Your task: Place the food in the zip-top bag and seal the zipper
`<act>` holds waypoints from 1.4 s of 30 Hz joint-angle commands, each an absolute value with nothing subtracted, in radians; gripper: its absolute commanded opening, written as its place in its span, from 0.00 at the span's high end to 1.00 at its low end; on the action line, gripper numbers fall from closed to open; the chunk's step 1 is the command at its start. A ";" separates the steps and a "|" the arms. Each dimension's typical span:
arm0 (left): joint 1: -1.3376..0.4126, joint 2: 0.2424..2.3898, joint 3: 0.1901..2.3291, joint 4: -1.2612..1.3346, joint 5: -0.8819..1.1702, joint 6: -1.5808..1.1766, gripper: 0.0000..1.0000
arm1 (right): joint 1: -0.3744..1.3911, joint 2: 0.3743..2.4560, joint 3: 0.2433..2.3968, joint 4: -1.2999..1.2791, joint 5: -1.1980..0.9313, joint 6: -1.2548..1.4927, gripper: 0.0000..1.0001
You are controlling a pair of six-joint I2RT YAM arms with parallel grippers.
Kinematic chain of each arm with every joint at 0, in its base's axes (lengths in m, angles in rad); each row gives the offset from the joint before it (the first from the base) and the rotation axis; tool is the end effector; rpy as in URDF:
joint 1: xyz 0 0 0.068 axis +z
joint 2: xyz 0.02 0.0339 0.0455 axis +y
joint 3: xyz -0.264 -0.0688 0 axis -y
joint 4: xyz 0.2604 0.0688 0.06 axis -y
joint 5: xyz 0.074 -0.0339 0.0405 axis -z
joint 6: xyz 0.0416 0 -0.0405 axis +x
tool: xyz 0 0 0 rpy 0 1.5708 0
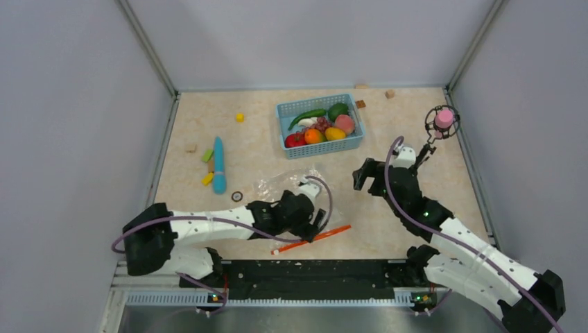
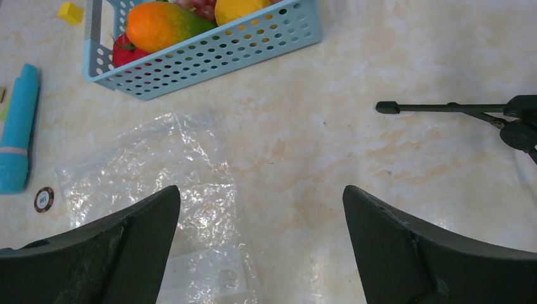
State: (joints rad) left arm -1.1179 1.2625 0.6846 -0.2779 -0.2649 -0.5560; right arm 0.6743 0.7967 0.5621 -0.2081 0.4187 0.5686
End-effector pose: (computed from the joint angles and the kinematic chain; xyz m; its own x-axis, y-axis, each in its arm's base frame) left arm 0.1260 -0.2341 0.1869 -0.6990 0.2723 -0.6612 0.4989 0.8481 -0.1781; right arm 0.1698 0.1141 0.2521 -0.4346 0.2824 -0.8552 -0.0587 0.9387 0.3398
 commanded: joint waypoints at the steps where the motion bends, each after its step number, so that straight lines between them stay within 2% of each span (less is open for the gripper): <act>1: -1.266 1.433 0.849 -0.343 -0.269 -0.443 0.04 | 0.680 0.716 0.517 -0.170 0.435 0.540 0.01; 7: -1.352 1.712 1.052 -0.484 -0.381 -0.425 0.11 | 0.680 0.567 0.469 -0.168 0.411 0.531 0.01; 16: -1.361 1.747 1.079 -0.459 -0.435 -0.427 0.20 | 0.679 0.418 0.421 -0.163 0.371 0.541 0.01; 26: -1.359 1.740 1.048 -0.440 -0.538 -0.462 0.51 | 0.680 0.476 0.453 -0.205 0.341 0.559 0.01; 30: -1.358 1.730 1.040 -0.430 -0.600 -0.482 0.71 | 0.679 0.499 0.463 -0.210 0.341 0.561 0.01; 34: -1.357 1.730 1.042 -0.425 -0.647 -0.497 0.83 | 0.680 0.520 0.472 -0.219 0.338 0.566 0.01; 37: -1.356 1.729 1.048 -0.441 -0.721 -0.535 1.00 | 0.679 0.535 0.478 -0.226 0.339 0.569 0.01; 42: -1.356 1.702 1.075 -0.501 -0.839 -0.604 1.00 | 0.680 0.535 0.475 -0.218 0.323 0.569 0.01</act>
State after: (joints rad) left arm -1.3590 1.7550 1.0473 -0.4614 -0.6975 -0.5262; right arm 0.6739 0.5331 0.4263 -0.2317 0.3393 0.5621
